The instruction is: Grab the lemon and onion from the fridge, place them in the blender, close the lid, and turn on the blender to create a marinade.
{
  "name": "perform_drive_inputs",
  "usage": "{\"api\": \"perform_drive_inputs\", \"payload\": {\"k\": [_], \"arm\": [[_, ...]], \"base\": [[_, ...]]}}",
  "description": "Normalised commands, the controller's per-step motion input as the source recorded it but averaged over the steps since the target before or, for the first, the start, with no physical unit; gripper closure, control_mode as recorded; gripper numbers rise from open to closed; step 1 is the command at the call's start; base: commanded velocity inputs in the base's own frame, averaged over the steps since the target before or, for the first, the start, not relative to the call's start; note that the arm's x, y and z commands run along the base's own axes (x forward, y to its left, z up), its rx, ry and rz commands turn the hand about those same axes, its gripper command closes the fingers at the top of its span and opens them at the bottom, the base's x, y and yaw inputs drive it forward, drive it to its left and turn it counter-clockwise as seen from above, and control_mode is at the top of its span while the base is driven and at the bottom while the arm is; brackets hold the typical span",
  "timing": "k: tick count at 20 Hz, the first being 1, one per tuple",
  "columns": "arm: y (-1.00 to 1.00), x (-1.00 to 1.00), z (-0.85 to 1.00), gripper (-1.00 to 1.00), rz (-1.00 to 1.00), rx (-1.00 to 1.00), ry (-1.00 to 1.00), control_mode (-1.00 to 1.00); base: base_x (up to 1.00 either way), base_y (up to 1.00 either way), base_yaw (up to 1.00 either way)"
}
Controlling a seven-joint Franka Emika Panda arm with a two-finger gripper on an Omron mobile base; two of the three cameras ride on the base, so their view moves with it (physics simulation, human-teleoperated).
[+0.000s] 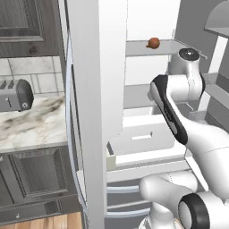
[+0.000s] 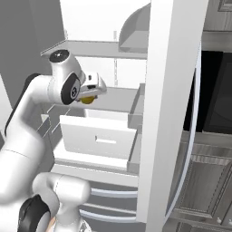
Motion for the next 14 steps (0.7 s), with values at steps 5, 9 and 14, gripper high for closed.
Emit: {"api": "perform_drive_inputs", "payload": {"k": [5, 9, 14], "arm": [[0.00, 0.00, -0.53, 1.00, 0.02, 0.00, 0.08, -1.00], [0.00, -0.01, -0.11, 1.00, 0.01, 0.00, 0.02, 1.00], [0.00, 0.00, 0.00, 1.00, 0.00, 0.00, 0.00, 1.00]], "base": [[0.00, 0.00, 0.00], [-0.11, 0.00, 0.02], [-0.46, 0.00, 0.03]]}}
